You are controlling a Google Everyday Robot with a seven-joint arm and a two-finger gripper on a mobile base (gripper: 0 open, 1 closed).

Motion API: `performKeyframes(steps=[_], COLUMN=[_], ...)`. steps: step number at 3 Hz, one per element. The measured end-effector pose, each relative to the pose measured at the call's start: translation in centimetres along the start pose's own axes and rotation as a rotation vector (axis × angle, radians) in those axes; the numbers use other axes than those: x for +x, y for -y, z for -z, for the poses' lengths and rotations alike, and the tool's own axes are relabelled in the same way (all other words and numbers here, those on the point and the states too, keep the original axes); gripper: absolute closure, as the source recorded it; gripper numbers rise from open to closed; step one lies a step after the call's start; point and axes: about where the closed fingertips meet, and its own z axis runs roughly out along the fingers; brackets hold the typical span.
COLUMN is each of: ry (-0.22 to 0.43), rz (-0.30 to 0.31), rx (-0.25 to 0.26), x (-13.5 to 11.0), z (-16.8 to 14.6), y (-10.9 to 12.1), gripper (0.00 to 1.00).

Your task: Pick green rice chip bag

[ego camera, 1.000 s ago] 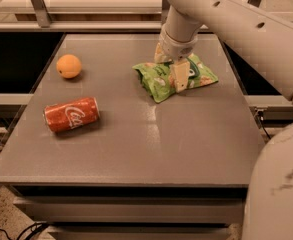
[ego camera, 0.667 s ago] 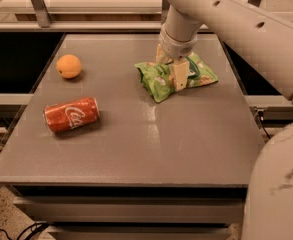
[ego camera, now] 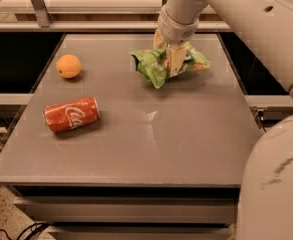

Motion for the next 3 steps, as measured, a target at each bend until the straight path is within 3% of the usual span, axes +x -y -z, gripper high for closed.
performKeyframes(steps=[3], ry=[0.043], rz=[0.095], rx=[0.096], x=[-1.9], z=[7.3], y=[1.9], gripper=[1.00])
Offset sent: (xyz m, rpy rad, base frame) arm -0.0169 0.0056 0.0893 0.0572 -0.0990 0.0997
